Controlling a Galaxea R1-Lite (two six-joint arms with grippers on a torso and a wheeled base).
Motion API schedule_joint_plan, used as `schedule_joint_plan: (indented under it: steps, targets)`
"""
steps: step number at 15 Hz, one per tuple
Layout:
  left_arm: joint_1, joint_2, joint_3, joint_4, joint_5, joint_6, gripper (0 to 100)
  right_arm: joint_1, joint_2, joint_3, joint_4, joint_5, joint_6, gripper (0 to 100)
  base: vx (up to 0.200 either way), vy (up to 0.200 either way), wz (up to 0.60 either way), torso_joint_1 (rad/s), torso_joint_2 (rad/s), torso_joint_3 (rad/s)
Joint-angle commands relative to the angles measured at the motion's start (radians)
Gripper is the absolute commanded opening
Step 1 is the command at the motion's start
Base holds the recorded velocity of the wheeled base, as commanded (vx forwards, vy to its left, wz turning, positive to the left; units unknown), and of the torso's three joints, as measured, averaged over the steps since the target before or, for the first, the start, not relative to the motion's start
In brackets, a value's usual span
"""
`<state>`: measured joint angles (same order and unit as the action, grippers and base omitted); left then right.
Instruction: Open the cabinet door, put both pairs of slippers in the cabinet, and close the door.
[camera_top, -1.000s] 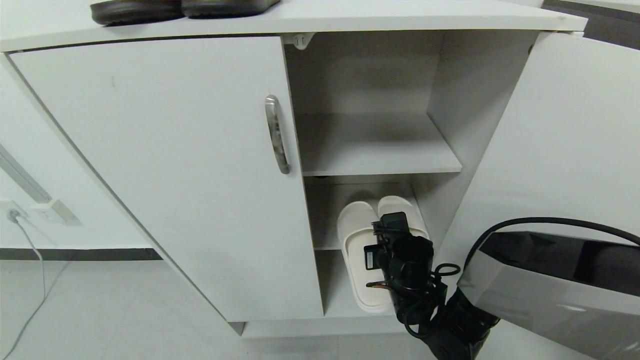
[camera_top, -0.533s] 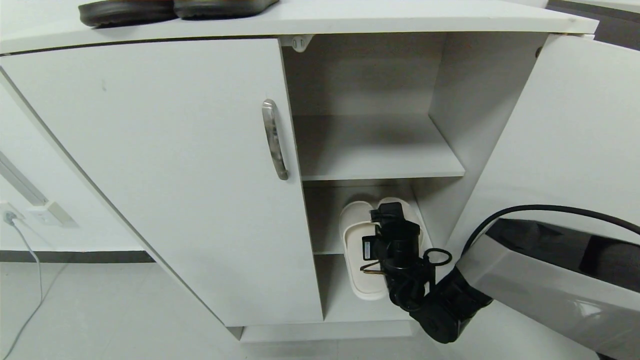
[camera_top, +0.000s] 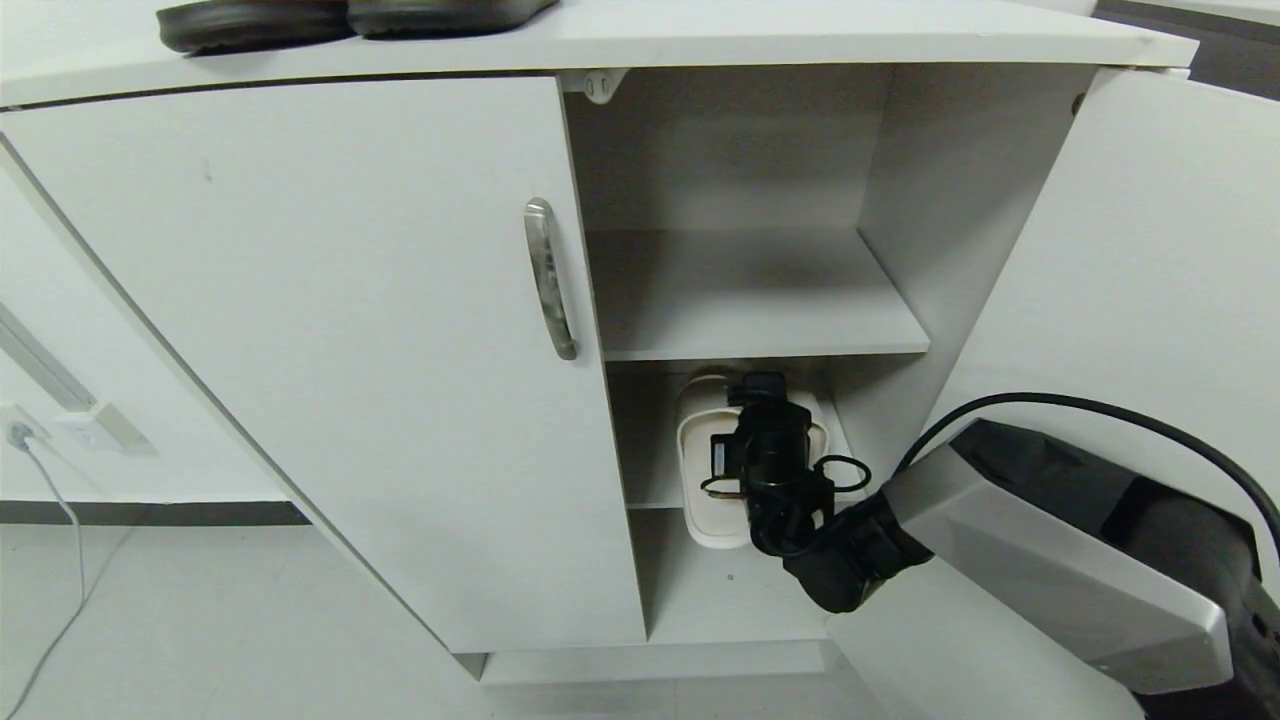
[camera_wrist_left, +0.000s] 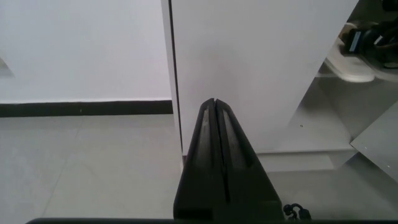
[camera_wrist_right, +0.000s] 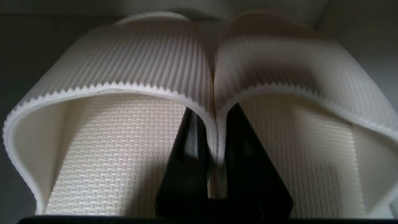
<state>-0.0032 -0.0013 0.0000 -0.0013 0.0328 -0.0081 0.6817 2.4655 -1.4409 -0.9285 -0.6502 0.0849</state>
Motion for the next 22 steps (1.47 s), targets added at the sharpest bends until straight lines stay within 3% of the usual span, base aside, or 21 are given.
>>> schedule_joint_plan:
  steps: [1,7,22]
  targets:
    - [0.000,0.001,0.000,0.000,0.001,0.000,0,-0.011,0.023,-0.061,0.023,0.006,-0.002,0,0.000,0.000,0.00,0.000,0.00,0.000]
    - [0.000,0.001,0.000,0.000,0.001,0.000,0,-0.034,0.084,-0.213,0.103,0.014,-0.002,0,0.000,0.000,0.00,0.000,0.00,0.000]
    - [0.000,0.001,0.000,0.000,0.001,0.000,0,-0.042,0.116,-0.228,0.117,0.029,-0.002,0,0.000,0.000,0.00,0.000,0.00,0.000]
